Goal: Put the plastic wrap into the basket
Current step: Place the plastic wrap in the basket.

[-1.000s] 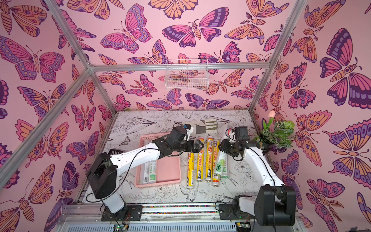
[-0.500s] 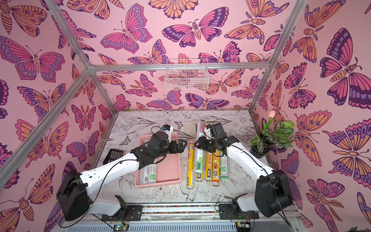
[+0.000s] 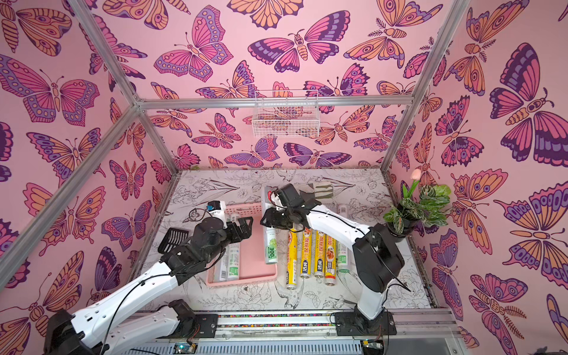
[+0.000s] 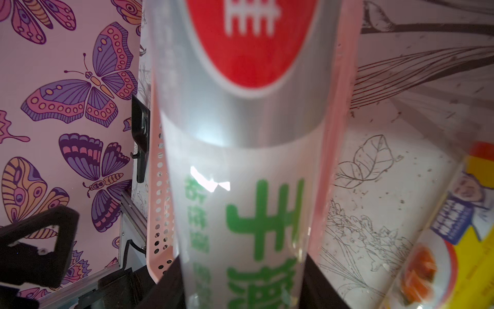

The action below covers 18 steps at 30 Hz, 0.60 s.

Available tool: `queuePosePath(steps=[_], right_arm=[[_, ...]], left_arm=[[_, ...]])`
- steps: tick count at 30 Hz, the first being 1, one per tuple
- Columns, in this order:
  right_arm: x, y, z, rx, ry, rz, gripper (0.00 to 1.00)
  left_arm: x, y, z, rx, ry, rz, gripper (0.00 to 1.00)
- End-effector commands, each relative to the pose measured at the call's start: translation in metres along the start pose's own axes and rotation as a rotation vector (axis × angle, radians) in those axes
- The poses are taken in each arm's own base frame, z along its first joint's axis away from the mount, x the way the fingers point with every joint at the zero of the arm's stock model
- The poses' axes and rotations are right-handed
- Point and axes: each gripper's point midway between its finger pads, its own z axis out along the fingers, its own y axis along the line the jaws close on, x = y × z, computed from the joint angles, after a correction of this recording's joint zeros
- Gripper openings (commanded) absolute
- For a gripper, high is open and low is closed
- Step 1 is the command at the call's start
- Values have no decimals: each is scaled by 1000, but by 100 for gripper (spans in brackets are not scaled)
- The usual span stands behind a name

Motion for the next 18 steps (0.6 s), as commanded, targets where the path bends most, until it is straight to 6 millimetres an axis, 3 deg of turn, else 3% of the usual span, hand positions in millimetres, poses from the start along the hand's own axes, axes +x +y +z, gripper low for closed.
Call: queuePosePath(steps=[1,7,18], right_arm=[[-9,37,3,-75,-21,-44,33],[1,39,30,-54,15,-16,33],[20,41,58,-1,52,20,34]], left_arm=[[8,21,-5,-65,0,-5,100],[13,33,-10,-95,3,-32,100],[16,52,-15,-197,12,-24,100]])
